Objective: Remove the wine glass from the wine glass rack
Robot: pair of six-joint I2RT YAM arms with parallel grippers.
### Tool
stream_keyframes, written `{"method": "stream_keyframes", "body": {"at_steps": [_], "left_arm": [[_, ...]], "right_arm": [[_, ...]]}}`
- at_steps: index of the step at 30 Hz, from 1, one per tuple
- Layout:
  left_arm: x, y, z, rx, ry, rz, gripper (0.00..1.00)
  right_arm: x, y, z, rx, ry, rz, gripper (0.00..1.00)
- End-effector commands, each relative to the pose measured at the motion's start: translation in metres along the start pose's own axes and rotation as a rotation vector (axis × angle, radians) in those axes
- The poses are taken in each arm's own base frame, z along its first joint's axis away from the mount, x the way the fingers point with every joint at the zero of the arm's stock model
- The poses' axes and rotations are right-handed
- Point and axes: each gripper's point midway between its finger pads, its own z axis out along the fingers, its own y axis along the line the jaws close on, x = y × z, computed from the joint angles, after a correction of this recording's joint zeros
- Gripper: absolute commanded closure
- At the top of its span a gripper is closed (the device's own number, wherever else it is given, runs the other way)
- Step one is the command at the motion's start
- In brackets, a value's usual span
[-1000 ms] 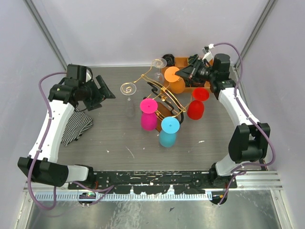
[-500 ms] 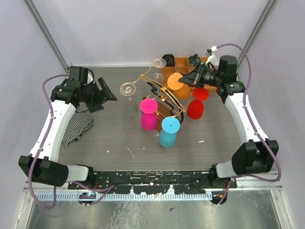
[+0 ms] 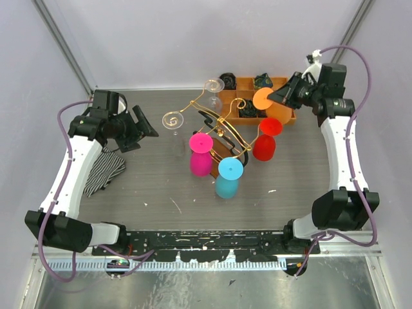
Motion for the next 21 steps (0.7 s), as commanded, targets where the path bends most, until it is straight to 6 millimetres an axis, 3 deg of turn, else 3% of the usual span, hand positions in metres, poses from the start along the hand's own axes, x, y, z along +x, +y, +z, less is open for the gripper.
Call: {"method": "stream_keyframes", "body": {"at_steps": [1, 5, 8, 14, 21], "left_arm": [[0.009, 0.001, -0.004, 0.021, 0.019, 0.02, 0.13], [0.012, 0.001, -0.005, 0.028, 0.024, 0.02, 0.13], [0.016, 0.004, -0.002, 0.026, 0.035, 0.018, 0.13], [0.02, 0.004, 0.0, 0.037, 0.054, 0.018, 0.13], [0.026, 0.001, -0.005, 0.073, 0.052, 0.016, 0.13]], "right_arm": [[-0.048, -0.02, -0.015, 0.201, -0.12, -0.14, 0.99], [-0.066, -0.073, -0.029, 0.505, -0.155, -0.197, 0.99], [-0.063, -0.123, -0.049, 0.775, -0.146, -0.217, 0.99], [-0.023, -0.19, -0.068, 1.084, -0.003, -0.192, 0.99], [0.034, -0.238, -0.087, 1.321, 0.175, -0.166, 0.99]]}}
